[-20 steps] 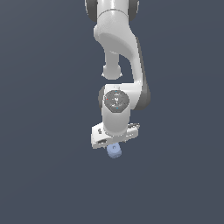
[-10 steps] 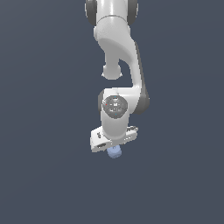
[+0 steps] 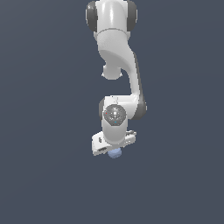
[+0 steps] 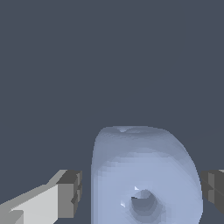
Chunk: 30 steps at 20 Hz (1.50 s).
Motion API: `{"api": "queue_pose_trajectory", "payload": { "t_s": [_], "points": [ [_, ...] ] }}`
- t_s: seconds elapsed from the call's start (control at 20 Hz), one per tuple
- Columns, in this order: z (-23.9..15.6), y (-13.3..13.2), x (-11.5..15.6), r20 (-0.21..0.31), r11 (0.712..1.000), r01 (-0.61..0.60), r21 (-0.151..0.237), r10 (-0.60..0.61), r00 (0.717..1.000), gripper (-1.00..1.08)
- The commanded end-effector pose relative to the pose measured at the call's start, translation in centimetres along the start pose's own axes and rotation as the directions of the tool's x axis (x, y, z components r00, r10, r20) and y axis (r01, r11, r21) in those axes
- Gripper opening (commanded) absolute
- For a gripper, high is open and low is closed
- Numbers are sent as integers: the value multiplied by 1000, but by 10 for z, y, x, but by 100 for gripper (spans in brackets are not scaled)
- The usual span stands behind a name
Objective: Pick up the object and move it to a goal position.
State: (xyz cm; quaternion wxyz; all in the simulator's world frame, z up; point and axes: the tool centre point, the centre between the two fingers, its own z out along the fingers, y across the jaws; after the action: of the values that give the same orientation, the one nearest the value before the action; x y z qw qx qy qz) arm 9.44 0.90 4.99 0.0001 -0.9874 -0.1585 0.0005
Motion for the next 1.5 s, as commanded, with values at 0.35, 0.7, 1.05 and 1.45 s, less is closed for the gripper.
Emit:
{"api": "queue_pose_trajectory", "payload": {
  "t_s": [0.35,0.7,1.05,1.45],
  "points": [
    [11,1,2,-1,1000,0,0,0,1000,-100],
    [11,1,2,-1,1000,0,0,0,1000,-100],
    [6,0,-1,-1,1000,0,0,0,1000,-100],
    [-23,-7,-14,-1,1000,0,0,0,1000,-100]
  ]
}}
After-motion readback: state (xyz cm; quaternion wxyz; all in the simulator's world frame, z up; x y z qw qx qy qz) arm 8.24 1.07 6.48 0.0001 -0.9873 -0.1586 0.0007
